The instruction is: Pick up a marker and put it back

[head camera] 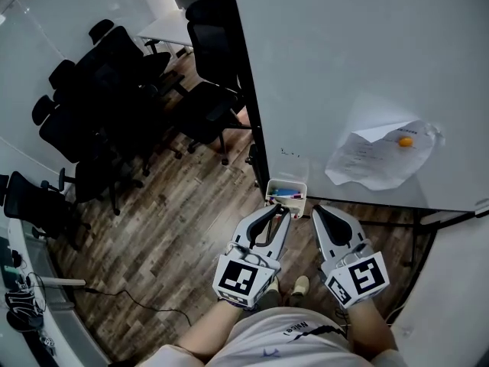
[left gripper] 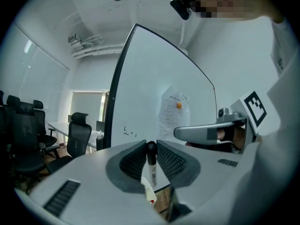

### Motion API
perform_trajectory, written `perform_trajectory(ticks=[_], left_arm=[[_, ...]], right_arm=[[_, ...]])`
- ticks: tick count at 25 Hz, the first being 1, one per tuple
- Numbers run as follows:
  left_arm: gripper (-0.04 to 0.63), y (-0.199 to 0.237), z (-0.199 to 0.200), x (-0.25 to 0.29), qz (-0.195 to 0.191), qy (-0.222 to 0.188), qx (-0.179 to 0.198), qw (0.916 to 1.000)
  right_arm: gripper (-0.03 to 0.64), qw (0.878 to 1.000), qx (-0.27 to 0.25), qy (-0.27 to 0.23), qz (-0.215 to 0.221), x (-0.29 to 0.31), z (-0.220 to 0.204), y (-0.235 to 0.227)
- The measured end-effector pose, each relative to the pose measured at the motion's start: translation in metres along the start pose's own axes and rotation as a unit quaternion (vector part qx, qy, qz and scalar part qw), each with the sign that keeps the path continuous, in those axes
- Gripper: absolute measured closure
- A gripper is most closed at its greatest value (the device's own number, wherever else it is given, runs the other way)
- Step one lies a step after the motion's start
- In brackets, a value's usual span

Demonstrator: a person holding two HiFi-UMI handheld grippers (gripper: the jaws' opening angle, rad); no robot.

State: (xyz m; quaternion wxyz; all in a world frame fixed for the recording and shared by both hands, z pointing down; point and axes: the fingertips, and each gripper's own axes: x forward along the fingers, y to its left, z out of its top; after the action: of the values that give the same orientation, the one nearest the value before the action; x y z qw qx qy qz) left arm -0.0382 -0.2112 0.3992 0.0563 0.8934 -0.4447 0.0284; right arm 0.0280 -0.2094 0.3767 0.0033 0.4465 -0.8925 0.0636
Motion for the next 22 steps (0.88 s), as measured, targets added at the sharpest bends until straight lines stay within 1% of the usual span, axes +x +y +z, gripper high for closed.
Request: perform_trajectory(ticks=[3, 13, 22], left_arm=[[0.52, 0.005, -0.012, 0.007, -0.002, 0.008, 0.002, 1.0], [0.52, 0.023, -0.064, 0.028, -0.016, 0.039, -0.011, 0.9991], [0.52, 0.032, -0.108, 0.04, -0.022, 0.054, -0.025, 0.998]], right_arm=[[0.604, 1.0, 0.006, 0.008, -0.005, 0.005, -0.01, -0.003], [0.604, 0.999, 0.022, 0.025, -0.026, 0.022, -0.04, -0.008], [0.604, 0.998, 0.031, 0.035, -0.044, 0.028, -0.069, -0.012]])
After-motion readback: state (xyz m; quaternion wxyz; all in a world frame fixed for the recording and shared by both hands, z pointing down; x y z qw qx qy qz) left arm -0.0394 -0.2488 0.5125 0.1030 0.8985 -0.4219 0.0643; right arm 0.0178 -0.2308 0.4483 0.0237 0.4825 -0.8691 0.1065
